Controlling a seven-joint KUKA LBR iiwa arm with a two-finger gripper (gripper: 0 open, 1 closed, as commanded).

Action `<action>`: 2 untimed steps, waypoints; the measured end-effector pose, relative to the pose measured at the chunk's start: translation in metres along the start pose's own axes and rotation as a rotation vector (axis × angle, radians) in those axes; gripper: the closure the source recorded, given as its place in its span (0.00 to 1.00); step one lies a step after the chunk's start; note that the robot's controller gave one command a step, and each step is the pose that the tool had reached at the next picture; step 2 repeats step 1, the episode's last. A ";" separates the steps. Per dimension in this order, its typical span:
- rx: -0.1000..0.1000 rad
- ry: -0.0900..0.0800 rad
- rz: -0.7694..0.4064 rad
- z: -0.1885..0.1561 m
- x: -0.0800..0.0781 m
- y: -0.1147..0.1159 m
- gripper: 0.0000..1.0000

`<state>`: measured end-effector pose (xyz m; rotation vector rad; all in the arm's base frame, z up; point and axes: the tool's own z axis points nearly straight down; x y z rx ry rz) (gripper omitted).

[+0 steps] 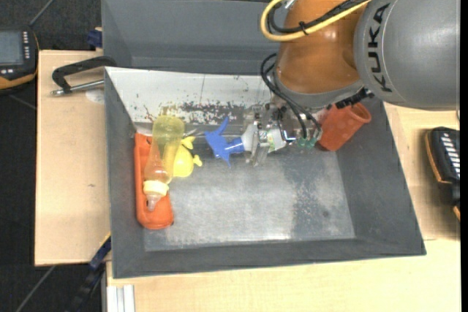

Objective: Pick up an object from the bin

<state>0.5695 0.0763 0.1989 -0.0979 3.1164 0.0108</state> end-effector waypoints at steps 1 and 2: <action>-0.002 -0.013 0.015 0.015 -0.007 0.002 1.00; -0.002 -0.013 0.015 0.015 -0.007 0.002 1.00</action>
Offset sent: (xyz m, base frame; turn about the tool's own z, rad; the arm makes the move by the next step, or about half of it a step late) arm -0.0122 0.0217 0.0509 0.0183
